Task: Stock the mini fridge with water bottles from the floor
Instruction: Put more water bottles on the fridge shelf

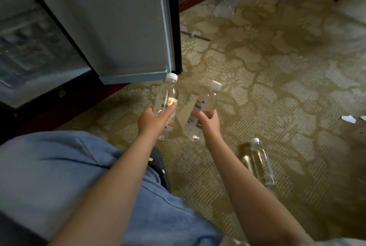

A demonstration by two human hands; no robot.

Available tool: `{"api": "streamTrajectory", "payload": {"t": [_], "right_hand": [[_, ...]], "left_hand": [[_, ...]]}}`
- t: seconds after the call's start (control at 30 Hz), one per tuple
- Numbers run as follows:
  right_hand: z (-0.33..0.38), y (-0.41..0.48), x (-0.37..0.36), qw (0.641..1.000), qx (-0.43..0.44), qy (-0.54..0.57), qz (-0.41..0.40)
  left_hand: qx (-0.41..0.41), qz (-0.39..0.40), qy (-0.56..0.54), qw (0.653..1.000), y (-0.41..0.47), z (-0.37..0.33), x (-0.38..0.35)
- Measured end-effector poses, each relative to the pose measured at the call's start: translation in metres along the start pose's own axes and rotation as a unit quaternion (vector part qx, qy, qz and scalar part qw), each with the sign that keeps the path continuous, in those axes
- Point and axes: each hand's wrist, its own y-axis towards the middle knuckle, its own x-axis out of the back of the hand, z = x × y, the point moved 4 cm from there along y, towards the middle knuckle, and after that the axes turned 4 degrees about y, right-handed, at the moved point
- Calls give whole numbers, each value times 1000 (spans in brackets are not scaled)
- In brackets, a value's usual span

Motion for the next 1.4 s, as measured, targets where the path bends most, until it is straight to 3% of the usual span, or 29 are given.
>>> {"api": "streamTrajectory", "payload": {"t": [0.3, 0.63, 1.0, 1.27, 1.4], "right_hand": [[107, -38, -118, 982, 100, -50, 153], [172, -82, -272, 948, 148, -67, 273], [132, -86, -427, 921, 108, -120, 354], [76, -17, -496, 890, 138, -259, 350], [50, 11, -541, 857, 156, -347, 347]], "left_hand": [[-44, -129, -186, 973, 10, -37, 125], [-93, -249, -274, 924, 15, -31, 281], [-19, -337, -249, 908, 70, 46, 373], [22, -372, -240, 896, 153, 96, 390], [74, -364, -238, 897, 192, 126, 400]]}}
